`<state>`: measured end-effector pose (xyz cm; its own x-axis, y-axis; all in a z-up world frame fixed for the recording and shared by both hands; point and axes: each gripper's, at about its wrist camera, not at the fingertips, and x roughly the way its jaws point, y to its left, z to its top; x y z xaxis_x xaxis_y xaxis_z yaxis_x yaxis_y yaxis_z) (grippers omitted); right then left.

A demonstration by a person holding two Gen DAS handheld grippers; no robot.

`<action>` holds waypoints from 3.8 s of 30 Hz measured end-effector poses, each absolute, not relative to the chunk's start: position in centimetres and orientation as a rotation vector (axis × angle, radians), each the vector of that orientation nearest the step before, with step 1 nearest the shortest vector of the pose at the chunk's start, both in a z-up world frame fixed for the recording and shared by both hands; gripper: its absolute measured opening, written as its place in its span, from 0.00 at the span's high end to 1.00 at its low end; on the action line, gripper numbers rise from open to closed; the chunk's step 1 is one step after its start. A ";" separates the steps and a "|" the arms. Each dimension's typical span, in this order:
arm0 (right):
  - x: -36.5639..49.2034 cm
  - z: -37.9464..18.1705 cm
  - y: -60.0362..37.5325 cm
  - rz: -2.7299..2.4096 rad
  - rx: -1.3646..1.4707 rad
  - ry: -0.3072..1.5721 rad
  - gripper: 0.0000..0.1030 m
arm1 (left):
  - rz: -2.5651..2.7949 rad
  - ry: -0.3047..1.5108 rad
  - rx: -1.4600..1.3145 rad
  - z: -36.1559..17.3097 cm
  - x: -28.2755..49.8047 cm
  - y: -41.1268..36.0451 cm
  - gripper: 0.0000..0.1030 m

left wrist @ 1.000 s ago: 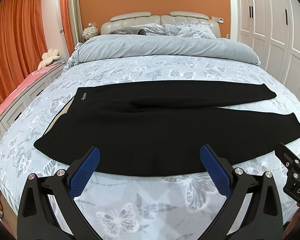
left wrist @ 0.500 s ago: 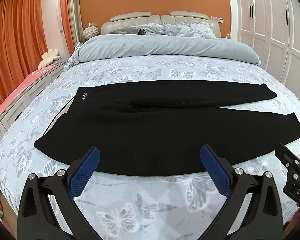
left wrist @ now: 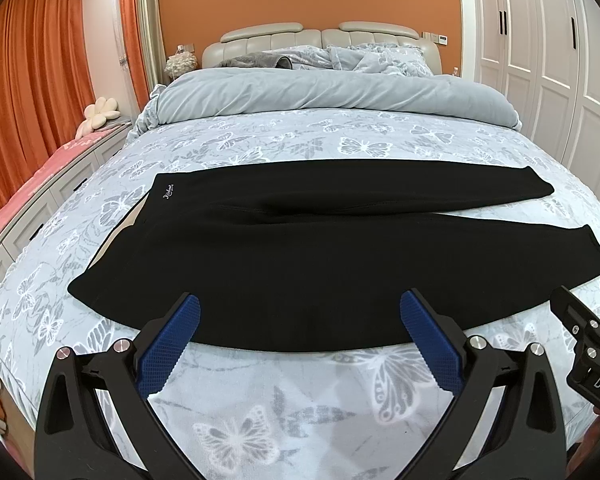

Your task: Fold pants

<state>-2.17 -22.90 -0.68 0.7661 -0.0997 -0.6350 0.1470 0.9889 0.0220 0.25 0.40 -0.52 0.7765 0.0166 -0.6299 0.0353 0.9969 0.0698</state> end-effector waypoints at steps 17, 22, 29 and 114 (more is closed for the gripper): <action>-2.2 -1.0 -22.7 -0.129 0.071 0.692 0.08 | -0.013 0.688 0.081 -0.7 0.3 0.5 0.05; -2.0 -1.6 -22.1 -0.128 0.076 0.695 0.08 | -0.017 0.693 0.081 -0.9 0.4 0.3 0.05; -1.8 -1.4 -22.2 -0.125 0.094 0.706 0.08 | -0.022 0.705 0.078 -1.1 0.9 0.3 0.05; -1.8 -0.4 -47.2 -0.109 0.399 0.713 0.36 | 0.049 1.022 -0.705 -7.6 9.8 32.9 0.91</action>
